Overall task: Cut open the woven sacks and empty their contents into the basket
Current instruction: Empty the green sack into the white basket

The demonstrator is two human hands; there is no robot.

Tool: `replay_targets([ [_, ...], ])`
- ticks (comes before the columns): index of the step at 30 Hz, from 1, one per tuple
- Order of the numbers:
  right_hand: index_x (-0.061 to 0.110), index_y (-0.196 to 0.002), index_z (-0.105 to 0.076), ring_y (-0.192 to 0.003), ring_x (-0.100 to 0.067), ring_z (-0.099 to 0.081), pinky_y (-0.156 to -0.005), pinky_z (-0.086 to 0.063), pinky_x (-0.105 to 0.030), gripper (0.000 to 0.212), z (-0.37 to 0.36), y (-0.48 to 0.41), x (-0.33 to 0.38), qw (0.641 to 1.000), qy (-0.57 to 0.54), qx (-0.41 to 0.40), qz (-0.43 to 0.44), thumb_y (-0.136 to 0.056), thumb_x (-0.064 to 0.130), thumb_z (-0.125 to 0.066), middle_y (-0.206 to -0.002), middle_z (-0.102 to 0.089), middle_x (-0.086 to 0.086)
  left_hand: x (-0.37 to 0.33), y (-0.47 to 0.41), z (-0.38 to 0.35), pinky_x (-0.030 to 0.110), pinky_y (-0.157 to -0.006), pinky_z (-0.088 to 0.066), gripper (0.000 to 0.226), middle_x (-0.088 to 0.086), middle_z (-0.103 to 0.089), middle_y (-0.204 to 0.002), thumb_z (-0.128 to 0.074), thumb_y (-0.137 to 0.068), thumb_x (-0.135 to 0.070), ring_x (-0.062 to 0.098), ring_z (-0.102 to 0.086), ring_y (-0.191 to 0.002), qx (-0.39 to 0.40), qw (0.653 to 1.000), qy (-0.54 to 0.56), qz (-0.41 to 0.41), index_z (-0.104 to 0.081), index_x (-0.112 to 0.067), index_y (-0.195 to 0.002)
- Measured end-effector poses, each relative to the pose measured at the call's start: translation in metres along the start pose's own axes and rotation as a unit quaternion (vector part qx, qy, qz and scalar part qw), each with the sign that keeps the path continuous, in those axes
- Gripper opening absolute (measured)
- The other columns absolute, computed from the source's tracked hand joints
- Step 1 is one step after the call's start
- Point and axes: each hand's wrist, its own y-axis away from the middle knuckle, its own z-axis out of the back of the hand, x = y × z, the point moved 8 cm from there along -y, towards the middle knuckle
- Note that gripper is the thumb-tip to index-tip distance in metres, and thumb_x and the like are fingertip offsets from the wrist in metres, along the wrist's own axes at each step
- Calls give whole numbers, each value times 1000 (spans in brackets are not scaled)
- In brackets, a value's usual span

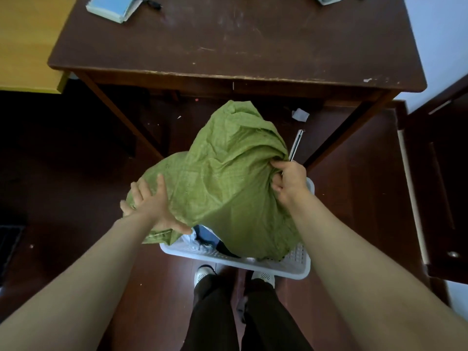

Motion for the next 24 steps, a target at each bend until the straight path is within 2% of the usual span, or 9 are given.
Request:
replay_targets([
  [4, 17, -66, -37, -26, -5, -20, -34, -10, -17, 32, -6, 4, -7, 1000, 28, 14, 1, -86, -2, -53, -39, -29, 6, -20, -9, -27, 65, -109, 2, 153, 13, 38, -150, -88, -48, -55, 32, 33, -139, -10, 996, 83, -18, 27, -26, -146],
  [7, 16, -67, -41, -27, -5, -21, -36, -10, -17, 30, -8, 5, -15, 998, 59, 28, 1, -86, -1, -57, -45, -30, 5, -25, -24, -20, 60, -115, -11, 66, 19, -23, -153, -68, -82, -27, 35, -15, -144, -108, 974, 197, 11, -37, -10, -138],
  [9, 15, -70, -46, -27, -5, -22, -34, -11, -16, 26, -2, 3, -15, 995, 98, 27, 9, -86, 3, -62, -43, -32, 5, -13, -27, -9, 51, -113, -23, 40, 21, -52, -131, -51, -88, -12, 39, -43, -127, -144, 935, 317, 64, -50, -4, -127],
  [12, 15, -74, -51, -27, -4, -28, -30, -18, -16, 20, -1, 6, -8, 985, 164, 27, 39, -89, 10, -63, -48, -36, 4, 8, -27, 7, 45, -98, -44, 39, 24, -58, -121, -48, -86, -9, 42, -54, -111, -161, 871, 450, 114, -53, 3, -123],
  [14, 16, -74, -55, -31, -4, -42, -32, -32, -19, 17, -8, 9, 7, 981, 173, 15, 82, -89, 12, -64, -56, -46, 1, 4, -15, 23, 48, -94, -48, 37, 23, -61, -114, -52, -81, -19, 42, -57, -105, -172, 861, 468, 100, -58, -1, -114],
  [16, 17, -76, -61, -59, -12, -63, -55, -54, -29, 12, -9, 13, 28, 974, 178, -23, 137, -87, 17, -65, -71, -62, -3, -20, 2, 53, 49, -88, -51, 35, 16, -66, -102, -58, -74, -31, 38, -61, -96, -197, 872, 448, 0, -61, -9, -100],
  [18, 16, -78, -63, -76, -20, -64, -69, -53, -32, 13, 3, 17, 46, 959, 200, -73, 185, -88, 23, -64, -79, -65, -2, -48, 30, 87, 47, -81, -54, 29, 9, -69, -90, -69, -74, -34, 31, -65, -88, -215, 869, 429, -117, -65, -13, -94],
  [20, 10, -81, -62, -76, -23, -59, -64, -43, -30, 17, 16, 21, 55, 936, 265, -100, 208, -90, 24, -62, -76, -61, -3, -67, 60, 114, 46, -77, -56, 19, 3, -73, -84, -77, -71, -32, 25, -69, -83, -215, 844, 451, -195, -71, -24, -87],
  [24, 9, -72, -55, -72, -22, -52, -63, -34, -28, 23, 29, 32, 67, 915, 282, -146, 250, -91, 20, -60, -69, -54, -4, -74, 93, 134, 47, -73, -58, 14, 12, -72, -77, -74, -81, -20, 32, -70, -79, -203, 814, 501, -211, -68, -21, -69],
])
